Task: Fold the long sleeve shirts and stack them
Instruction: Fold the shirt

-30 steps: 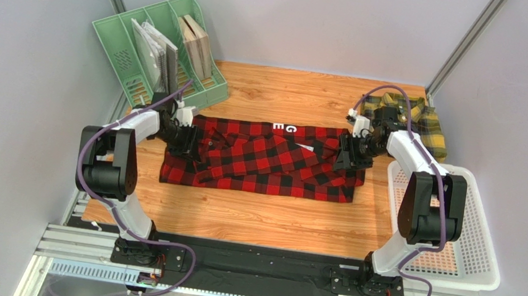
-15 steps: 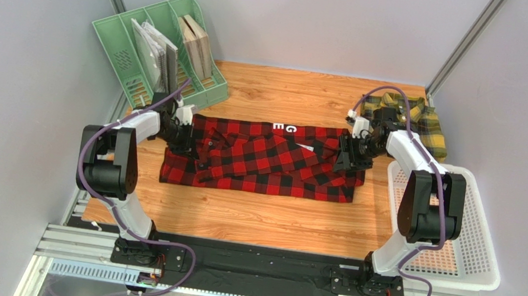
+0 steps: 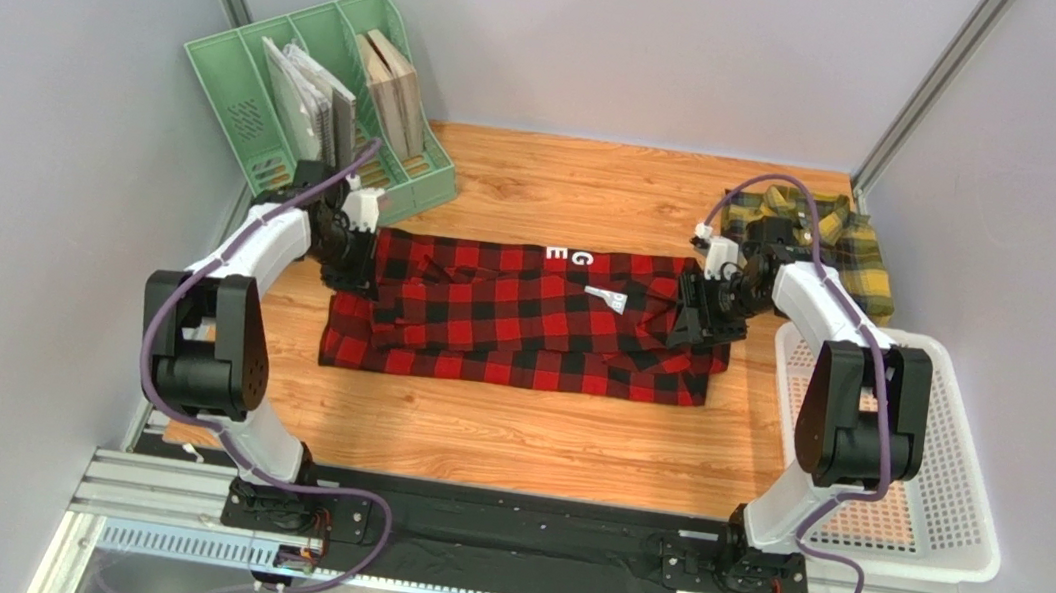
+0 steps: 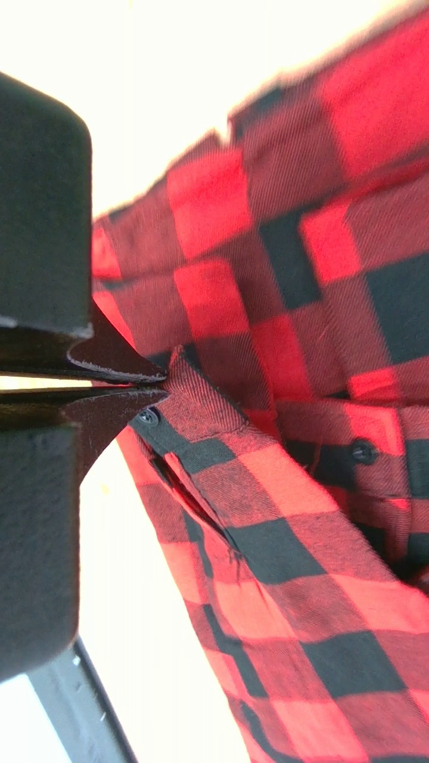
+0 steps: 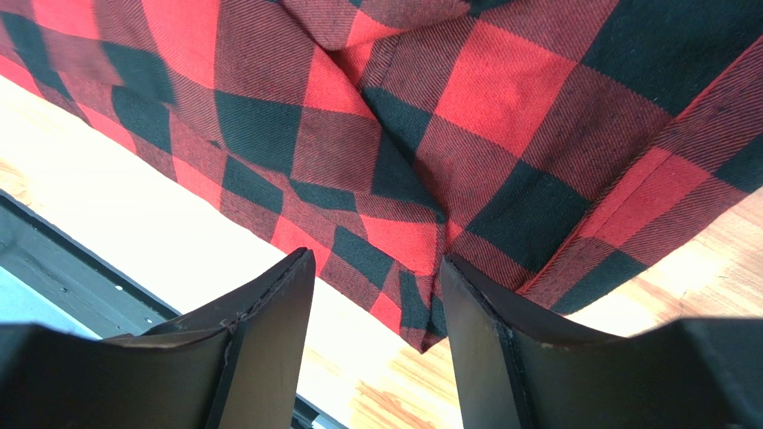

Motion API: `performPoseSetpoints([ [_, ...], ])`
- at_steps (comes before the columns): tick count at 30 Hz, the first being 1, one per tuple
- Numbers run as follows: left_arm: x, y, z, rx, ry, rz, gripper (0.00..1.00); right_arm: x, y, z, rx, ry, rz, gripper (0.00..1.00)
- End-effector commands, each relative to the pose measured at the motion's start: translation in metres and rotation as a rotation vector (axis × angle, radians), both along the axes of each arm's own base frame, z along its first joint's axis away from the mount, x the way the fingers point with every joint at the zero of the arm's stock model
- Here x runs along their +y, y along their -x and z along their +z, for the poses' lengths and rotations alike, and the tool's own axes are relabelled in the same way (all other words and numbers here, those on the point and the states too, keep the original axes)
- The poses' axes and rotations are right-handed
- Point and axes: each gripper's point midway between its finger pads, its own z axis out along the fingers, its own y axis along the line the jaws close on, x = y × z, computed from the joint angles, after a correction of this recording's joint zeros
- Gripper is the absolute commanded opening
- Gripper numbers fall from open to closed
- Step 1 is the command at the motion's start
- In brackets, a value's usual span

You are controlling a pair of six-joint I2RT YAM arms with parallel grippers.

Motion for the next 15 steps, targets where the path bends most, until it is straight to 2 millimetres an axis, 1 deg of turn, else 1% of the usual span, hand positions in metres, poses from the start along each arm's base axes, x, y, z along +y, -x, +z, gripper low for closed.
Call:
performPoseSetpoints([
  [1, 0.022, -0.009, 0.021, -0.049, -0.111, -0.027, 0.00, -0.003, 0.003, -0.003, 0.000, 0.009, 0.015, 0.59],
  [5, 0.022, -0.020, 0.018, -0.062, -0.117, -0.036, 0.00, 0.000, 0.004, -0.002, 0.005, -0.015, 0.013, 0.56],
  [7, 0.024, -0.030, 0.017, -0.086, -0.125, -0.046, 0.01, 0.003, 0.006, 0.000, 0.006, -0.028, 0.018, 0.54],
  [8, 0.026, -0.032, 0.016, -0.088, -0.139, -0.051, 0.09, 0.004, 0.007, 0.001, 0.006, -0.030, 0.019, 0.52],
  [9, 0.028, -0.034, 0.015, -0.089, -0.150, -0.062, 0.13, 0.004, 0.007, 0.002, 0.004, -0.033, 0.022, 0.51],
  [11, 0.029, -0.035, 0.021, -0.120, -0.165, -0.098, 0.25, 0.005, 0.009, 0.008, -0.015, -0.023, 0.033, 0.47],
  [12, 0.029, -0.037, 0.025, -0.153, -0.170, -0.117, 0.28, 0.004, 0.010, 0.011, -0.024, -0.013, 0.038, 0.47],
  [13, 0.027, -0.031, 0.030, -0.198, -0.194, -0.184, 0.34, 0.004, 0.009, 0.013, -0.040, -0.003, 0.043, 0.46],
  [14, 0.025, -0.030, 0.033, -0.224, -0.219, -0.226, 0.38, 0.005, 0.010, 0.015, -0.059, 0.022, 0.055, 0.45],
  [15, 0.021, -0.024, 0.037, -0.259, -0.251, -0.286, 0.39, 0.006, 0.010, 0.016, -0.070, 0.033, 0.061, 0.45],
])
